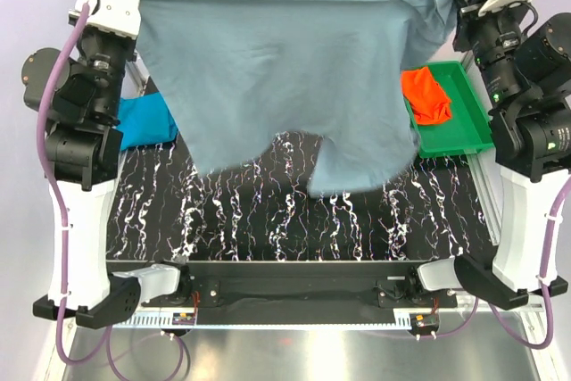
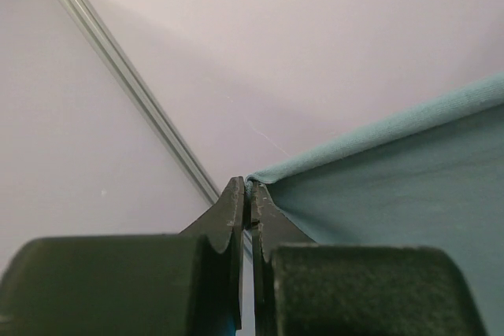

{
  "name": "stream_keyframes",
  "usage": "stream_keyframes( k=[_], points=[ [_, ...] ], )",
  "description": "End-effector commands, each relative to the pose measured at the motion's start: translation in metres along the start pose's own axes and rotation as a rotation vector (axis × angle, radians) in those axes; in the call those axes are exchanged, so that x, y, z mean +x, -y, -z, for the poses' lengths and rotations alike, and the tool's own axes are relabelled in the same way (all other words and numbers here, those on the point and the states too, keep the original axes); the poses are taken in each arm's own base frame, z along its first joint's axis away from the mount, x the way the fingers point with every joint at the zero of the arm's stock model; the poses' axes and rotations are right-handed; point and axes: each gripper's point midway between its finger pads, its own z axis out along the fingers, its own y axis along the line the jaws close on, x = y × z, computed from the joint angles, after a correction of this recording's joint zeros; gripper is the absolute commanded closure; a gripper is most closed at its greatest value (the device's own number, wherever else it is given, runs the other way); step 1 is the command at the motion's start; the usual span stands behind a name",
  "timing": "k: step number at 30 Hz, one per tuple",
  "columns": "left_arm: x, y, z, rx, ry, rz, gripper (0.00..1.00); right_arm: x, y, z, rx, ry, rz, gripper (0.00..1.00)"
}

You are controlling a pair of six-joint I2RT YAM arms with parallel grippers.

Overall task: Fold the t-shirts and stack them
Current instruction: Flatten the tshirt out

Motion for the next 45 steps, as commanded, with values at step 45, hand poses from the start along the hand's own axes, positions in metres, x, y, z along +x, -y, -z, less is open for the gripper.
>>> stream_keyframes(
  k=[45],
  points=[
    [0.172, 0.053, -0.043, 0.044, -0.375, -0.018, 1.00, 0.160, -0.012, -0.109, 0.048, -0.322, 0.017, 1.00]
  ],
)
